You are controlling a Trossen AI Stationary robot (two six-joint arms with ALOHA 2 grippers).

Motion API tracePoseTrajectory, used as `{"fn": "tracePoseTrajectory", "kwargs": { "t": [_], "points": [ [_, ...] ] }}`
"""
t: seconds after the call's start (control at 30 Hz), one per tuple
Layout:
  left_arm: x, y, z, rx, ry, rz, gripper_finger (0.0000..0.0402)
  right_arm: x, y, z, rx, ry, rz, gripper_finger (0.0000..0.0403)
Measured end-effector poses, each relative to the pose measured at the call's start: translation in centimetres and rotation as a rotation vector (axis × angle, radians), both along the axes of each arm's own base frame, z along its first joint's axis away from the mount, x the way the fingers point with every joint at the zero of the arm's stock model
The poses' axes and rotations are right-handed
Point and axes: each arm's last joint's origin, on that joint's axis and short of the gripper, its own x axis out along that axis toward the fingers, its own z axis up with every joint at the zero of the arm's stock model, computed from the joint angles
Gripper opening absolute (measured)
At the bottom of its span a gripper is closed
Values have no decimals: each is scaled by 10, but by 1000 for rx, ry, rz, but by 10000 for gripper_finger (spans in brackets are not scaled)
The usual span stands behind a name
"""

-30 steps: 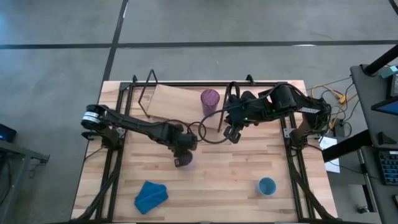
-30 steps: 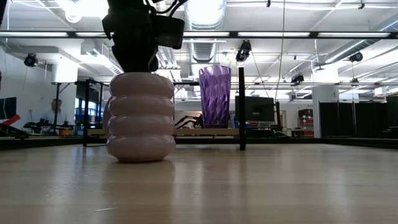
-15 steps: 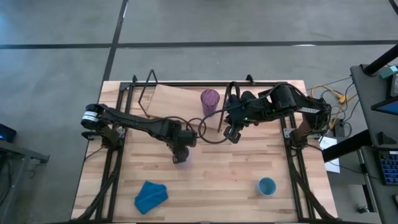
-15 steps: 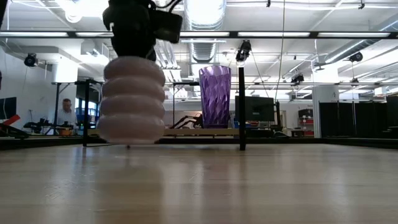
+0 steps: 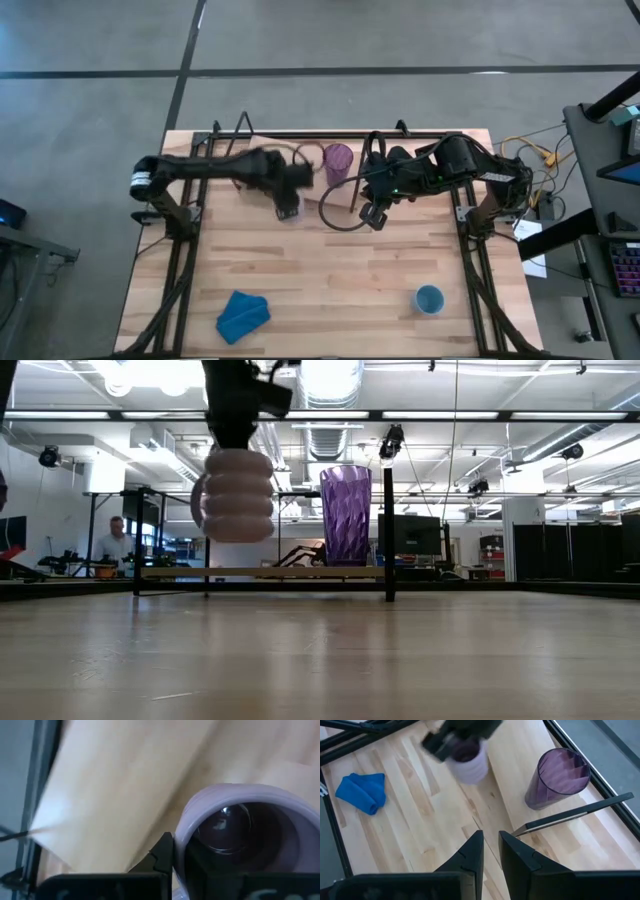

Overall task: Stack small to large cups/mugs on shelf
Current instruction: Put the purple cup on the shelf

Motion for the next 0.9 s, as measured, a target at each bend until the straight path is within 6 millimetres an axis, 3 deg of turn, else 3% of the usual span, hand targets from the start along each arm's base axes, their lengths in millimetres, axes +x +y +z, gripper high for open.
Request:
{"fn": "tracePoseTrajectory", "kwargs": {
  "t": [0.2, 0.4, 0.9],
  "points": [
    [-5, 55, 5, 56, -44, 78, 8, 0, 0, 0, -5, -2, -4, 54],
    [-6, 90, 6, 64, -145, 158, 10, 0, 0, 0, -5, -3, -4, 54],
    [8, 105, -21, 46, -39, 0, 12, 0, 0, 0, -6, -3, -3, 54]
  ]
}}
